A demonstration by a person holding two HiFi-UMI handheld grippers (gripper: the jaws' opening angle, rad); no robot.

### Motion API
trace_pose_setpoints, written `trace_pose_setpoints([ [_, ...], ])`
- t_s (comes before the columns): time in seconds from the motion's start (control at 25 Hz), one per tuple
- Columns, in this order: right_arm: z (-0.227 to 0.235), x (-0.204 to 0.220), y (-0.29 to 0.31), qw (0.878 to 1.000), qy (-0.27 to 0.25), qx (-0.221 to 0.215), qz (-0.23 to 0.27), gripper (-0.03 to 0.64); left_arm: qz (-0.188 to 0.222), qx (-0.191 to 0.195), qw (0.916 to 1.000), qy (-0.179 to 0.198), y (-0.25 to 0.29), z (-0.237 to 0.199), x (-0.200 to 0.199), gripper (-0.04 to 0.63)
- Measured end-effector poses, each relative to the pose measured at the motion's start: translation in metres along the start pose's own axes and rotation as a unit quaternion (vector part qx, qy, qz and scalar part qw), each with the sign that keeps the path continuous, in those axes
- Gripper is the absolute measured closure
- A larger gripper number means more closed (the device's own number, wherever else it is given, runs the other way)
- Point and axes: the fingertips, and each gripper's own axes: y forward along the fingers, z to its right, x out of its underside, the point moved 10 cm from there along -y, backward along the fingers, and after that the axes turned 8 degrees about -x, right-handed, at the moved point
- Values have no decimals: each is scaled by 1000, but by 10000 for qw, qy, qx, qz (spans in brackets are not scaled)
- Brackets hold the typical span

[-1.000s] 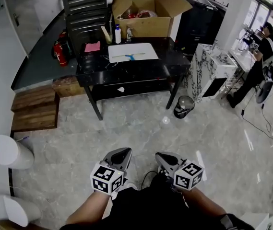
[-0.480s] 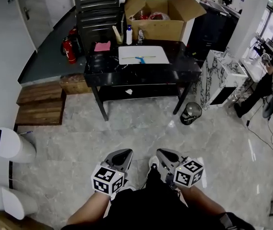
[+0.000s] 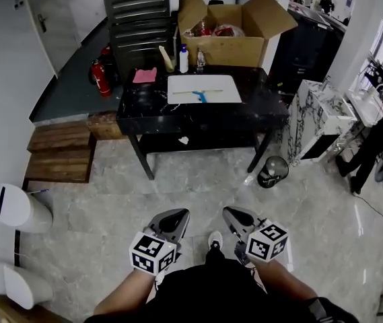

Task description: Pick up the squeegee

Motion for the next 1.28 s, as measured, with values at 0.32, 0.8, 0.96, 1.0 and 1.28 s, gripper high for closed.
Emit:
trace_pose_setpoints([
  [0.32, 51, -16, 14, 9988, 468, -90, 65, 608, -368, -54, 9992, -119, 63, -12, -1, 578],
  [0.8, 126, -64, 28, 9951, 841, -234, 464, 607, -460, -109, 9989, 38, 136, -17, -36, 578],
  [0.96, 147, -76, 30, 9963, 728, -238, 394, 608, -427, -194, 9989, 33, 155, -17, -43, 578],
  [1.0, 152, -78, 32, 9962, 726, -253, 398, 607, -421, -217, 9989, 34, 159, -18, -44, 578],
  [1.28, 180, -98, 32, 9968, 589, -424, 324, 607, -285, -388, 9988, 32, 185, -12, -54, 578],
])
